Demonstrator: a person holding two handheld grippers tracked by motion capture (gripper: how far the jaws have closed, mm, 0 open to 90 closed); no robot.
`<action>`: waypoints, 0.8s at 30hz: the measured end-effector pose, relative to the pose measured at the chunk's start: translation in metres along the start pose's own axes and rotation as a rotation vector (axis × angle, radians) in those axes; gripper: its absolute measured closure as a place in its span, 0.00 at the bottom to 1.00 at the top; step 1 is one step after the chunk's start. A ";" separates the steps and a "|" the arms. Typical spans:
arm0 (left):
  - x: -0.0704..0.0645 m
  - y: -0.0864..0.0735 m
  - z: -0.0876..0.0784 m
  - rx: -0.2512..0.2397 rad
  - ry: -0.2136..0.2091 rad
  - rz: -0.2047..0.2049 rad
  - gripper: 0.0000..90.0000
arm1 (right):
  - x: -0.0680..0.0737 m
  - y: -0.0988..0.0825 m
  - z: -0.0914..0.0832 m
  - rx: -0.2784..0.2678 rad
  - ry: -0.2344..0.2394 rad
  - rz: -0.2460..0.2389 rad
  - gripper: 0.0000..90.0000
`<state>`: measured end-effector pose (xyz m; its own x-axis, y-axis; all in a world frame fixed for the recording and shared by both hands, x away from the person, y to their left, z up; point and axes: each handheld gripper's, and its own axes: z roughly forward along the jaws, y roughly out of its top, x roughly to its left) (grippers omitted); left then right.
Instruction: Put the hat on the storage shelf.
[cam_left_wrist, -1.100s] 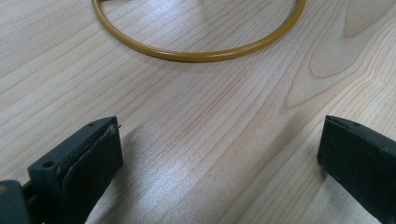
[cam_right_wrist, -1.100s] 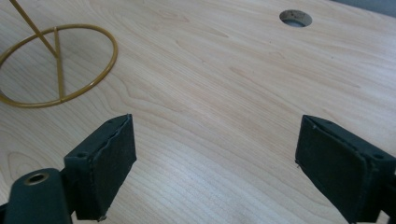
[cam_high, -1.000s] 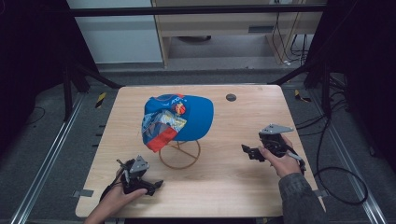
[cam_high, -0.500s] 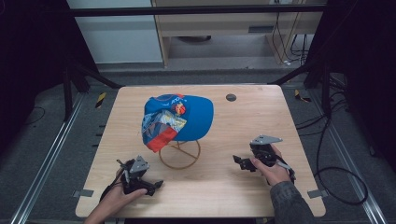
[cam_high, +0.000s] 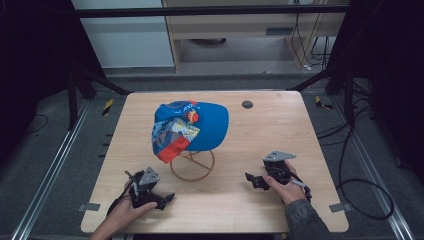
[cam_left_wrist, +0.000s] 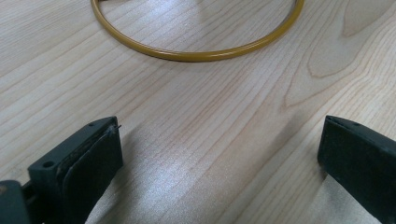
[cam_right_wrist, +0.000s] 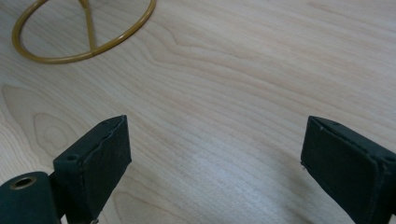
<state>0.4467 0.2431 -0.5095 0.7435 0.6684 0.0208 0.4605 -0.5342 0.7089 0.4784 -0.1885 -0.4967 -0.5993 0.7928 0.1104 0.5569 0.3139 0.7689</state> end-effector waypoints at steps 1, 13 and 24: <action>0.000 0.000 0.000 0.000 0.000 0.000 0.00 | 0.001 -0.001 0.001 0.005 0.000 -0.002 0.09; 0.000 0.000 0.000 0.000 0.000 0.000 0.00 | 0.012 -0.005 0.015 0.019 0.002 -0.002 0.09; -0.001 0.000 0.000 -0.001 -0.002 0.001 0.00 | 0.016 -0.006 0.018 0.031 -0.029 -0.022 0.09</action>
<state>0.4461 0.2429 -0.5095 0.7452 0.6665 0.0203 0.4591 -0.5349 0.7093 0.4759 -0.1682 -0.5109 -0.5952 0.8001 0.0751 0.5613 0.3471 0.7513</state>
